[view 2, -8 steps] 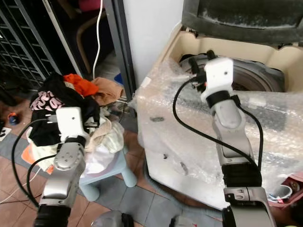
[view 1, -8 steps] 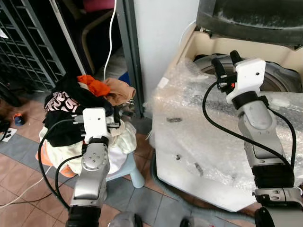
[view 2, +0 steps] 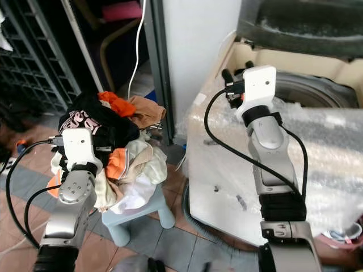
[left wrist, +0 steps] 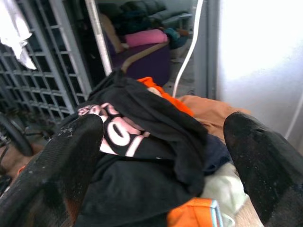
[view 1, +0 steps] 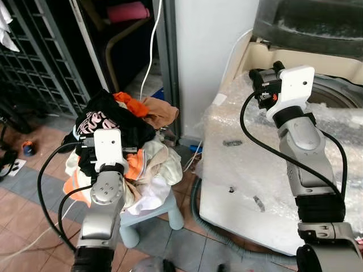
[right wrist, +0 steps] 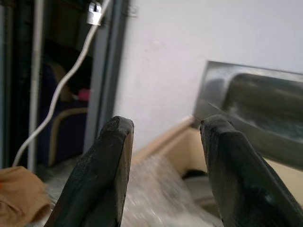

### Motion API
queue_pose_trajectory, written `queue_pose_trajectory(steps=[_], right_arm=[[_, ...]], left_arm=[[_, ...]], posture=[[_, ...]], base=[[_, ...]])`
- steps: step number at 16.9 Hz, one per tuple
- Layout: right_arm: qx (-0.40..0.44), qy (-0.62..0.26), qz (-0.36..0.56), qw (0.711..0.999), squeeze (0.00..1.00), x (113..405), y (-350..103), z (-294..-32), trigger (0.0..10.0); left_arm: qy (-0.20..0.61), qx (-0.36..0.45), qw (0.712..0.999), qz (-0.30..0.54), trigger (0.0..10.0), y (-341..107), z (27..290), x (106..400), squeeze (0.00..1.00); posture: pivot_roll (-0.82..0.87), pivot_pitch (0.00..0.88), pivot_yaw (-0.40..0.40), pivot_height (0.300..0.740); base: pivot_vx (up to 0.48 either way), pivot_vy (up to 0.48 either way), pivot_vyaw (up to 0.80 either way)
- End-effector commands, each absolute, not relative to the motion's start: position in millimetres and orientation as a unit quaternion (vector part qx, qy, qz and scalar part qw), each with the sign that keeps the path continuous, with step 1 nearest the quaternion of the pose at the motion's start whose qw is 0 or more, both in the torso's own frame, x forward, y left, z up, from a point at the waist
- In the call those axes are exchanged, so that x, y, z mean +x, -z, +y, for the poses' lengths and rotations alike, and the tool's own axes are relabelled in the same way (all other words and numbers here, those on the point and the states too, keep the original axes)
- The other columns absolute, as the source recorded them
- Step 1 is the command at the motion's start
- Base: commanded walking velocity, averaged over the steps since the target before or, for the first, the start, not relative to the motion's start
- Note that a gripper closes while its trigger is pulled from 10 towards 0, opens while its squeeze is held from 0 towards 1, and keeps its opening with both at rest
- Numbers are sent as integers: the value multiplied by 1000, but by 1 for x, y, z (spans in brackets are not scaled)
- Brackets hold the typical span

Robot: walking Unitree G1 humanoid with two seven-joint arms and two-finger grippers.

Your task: Clothes washing

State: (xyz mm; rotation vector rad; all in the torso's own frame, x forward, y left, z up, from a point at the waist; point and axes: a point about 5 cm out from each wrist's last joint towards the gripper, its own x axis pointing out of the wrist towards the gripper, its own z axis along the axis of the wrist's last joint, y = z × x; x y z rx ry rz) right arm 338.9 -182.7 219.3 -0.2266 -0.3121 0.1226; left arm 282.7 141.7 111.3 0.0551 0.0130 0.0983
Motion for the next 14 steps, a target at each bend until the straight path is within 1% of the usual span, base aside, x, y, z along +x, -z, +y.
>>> queue_pose_trajectory(steps=[1,3,5,7,9,11,14], right_arm=[[-74,-53,-133,987,0,341,-215,-182,10000],[-67,-31,-113,991,0,340,-202,-183,10000],[-38,-40,-81,995,0,336,-187,-183,10000],[-44,-60,-95,993,0,333,-190,-178,10000],[-68,-80,-114,988,0,331,-195,-171,10000],[-46,-80,-106,990,0,332,-194,-169,10000],[-47,-82,-103,990,0,334,-193,-169,10000]], left_arm=[[-44,32,999,3,10000,-114,138,284,0],[-44,32,999,4,10000,-113,137,284,0],[-49,33,998,1,10000,-114,139,286,0],[-51,33,998,-1,10000,-115,139,285,0],[-48,34,998,1,10000,-114,138,285,0],[-44,35,998,-3,10000,-116,136,286,0],[-52,36,998,-5,10000,-116,138,285,0]], posture=[[-41,0,93,740],[-43,0,94,740],[-34,0,91,740],[-37,0,91,740],[-38,0,92,740],[-33,0,86,740],[-33,0,86,740]], base=[[0,480,0],[0,373,0],[0,480,0],[0,0,0],[0,0,769],[0,0,769],[0,0,769]])
